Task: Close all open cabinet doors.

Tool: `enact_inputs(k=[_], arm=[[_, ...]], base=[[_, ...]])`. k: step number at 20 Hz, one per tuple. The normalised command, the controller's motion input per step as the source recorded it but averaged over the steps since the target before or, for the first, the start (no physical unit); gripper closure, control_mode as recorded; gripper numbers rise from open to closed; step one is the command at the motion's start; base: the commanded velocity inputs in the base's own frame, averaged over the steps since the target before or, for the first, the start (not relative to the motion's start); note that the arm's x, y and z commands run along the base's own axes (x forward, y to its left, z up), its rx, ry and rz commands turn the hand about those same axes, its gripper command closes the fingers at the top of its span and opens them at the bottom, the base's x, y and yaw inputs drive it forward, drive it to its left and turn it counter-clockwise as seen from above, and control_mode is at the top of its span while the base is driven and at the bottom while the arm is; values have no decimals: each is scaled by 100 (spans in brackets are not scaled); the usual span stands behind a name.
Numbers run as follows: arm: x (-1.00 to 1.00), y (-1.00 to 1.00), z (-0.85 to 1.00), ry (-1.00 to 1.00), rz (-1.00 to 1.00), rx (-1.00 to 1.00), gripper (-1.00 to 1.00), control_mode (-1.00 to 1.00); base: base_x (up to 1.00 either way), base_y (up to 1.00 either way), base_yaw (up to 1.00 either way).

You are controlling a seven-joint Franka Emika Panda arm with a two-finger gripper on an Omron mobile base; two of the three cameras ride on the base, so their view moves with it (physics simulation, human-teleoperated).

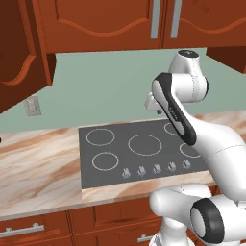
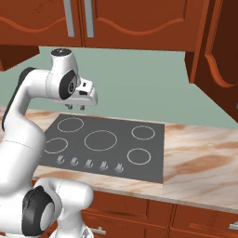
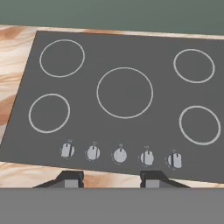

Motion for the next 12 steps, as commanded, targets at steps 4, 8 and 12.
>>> enact_inputs(k=[4, 8, 12], arm=[[0, 7, -3, 0, 0, -4, -100, -100], [0, 0, 0, 0, 0, 0, -100, -100], [0, 0, 0, 0, 0, 0, -100, -100]], base=[[0, 0, 0], [0, 0, 0], [0, 0, 0]])
